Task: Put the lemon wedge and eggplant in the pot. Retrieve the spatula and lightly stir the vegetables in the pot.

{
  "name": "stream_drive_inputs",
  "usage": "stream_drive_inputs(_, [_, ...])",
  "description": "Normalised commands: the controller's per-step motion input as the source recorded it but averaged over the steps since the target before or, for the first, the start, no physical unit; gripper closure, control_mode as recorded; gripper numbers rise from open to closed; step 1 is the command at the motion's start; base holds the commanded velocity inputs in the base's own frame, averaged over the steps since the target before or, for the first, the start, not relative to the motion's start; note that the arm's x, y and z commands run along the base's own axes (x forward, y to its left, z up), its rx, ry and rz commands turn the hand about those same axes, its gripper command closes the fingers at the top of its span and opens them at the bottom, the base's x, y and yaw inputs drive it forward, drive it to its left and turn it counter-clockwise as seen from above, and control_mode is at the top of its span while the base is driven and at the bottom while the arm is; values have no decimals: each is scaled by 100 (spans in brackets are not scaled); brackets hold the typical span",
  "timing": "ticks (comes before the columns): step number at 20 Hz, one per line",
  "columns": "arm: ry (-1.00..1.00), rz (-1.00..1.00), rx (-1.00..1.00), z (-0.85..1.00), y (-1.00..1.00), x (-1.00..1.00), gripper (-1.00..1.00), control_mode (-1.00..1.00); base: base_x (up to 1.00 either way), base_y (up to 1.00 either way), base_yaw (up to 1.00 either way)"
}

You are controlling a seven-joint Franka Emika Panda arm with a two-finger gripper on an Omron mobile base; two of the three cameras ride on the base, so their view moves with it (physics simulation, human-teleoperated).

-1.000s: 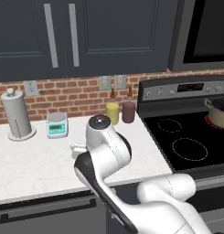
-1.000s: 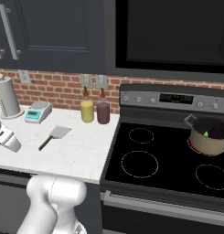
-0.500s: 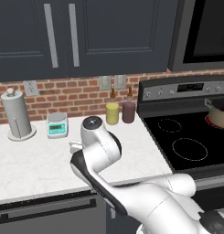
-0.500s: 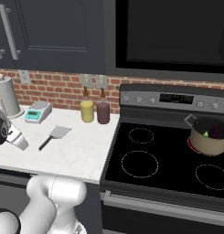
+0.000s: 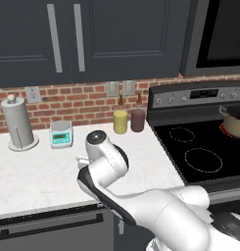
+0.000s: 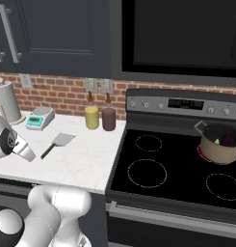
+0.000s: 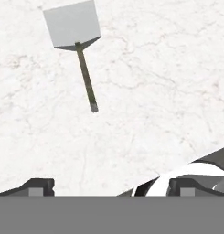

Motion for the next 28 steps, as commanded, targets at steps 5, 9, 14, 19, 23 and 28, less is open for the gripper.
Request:
stream_drive_inputs(5, [0, 1, -2, -13, -37, 15, -100, -100, 0, 0, 0])
stream_drive_inputs(9, [0, 5, 0, -14, -25, 38, -100, -100, 0, 0, 0])
stream_drive_inputs(14, [4, 10, 0, -23, -4, 48, -100, -100, 0, 0, 0])
stream_drive_inputs(19, [8, 13, 0, -36, 1, 44, -100, -100, 0, 0, 0])
stream_drive_inputs(23, [10, 10, 0, -28, 11, 37, -100, -100, 0, 0, 0])
stream_drive_inputs(28, [9, 5, 0, -16, 20, 28, -100, -100, 0, 0, 0])
